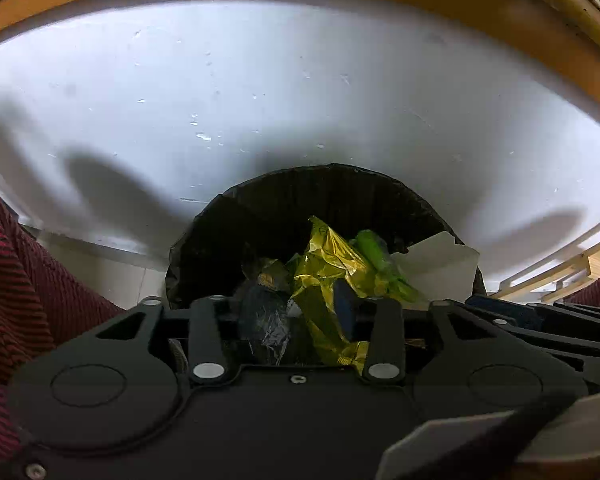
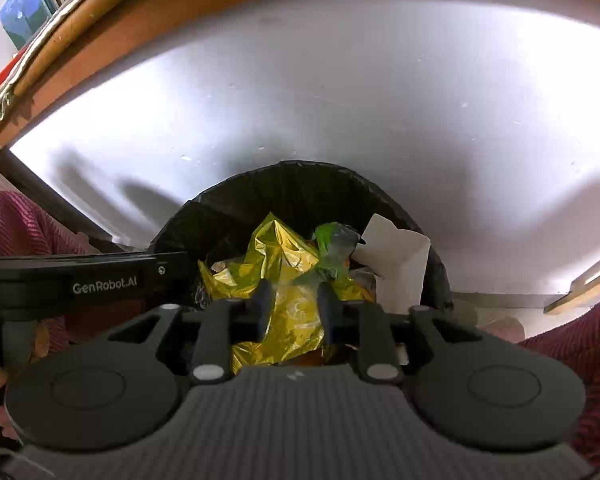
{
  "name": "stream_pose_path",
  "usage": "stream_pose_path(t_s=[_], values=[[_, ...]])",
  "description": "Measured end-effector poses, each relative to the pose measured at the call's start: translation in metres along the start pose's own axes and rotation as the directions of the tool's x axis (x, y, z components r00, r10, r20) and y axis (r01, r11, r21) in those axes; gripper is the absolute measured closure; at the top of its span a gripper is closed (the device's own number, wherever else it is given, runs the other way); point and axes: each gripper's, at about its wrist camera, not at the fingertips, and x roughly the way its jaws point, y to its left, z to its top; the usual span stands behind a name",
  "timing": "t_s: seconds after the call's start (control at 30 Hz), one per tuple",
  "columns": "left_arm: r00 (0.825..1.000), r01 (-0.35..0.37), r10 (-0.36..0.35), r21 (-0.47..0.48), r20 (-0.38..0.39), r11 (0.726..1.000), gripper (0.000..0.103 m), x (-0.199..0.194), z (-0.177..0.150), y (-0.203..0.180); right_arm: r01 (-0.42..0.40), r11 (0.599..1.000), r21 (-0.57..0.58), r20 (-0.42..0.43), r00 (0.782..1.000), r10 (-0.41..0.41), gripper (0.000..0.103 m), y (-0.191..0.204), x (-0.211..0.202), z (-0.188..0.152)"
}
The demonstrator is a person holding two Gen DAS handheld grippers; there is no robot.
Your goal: Collect trash
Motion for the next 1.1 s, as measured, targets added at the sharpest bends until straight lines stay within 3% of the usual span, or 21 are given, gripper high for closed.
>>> stream_pose_path(t_s=[0.2, 0.5, 1.1], values=[[1.0, -0.009, 0.009, 0.009, -0.013, 1.0, 0.047, 0.0018, 0.0002, 0.0011, 0.007, 1.0, -0.008, 0.007, 1.0, -0.007, 0.035, 0.0019, -0.0025, -0.0002], [0.998, -0.032, 0.033, 0.01, -0.052, 0.999, 0.036, 0.0062, -0.0025, 0.0046, 0.028, 1.0, -0.006, 0.006, 1.0, -0.028, 0.023, 0.0026, -0.0024, -0.0006], [0.997, -0.049, 0.05, 0.026, -0.059, 0.998, 0.03, 0.0084, -0.0052, 0.0072, 0.044, 0.999, -0.008, 0.002, 0.999, -0.044, 0.02, 0.0033, -0.002, -0.0015]])
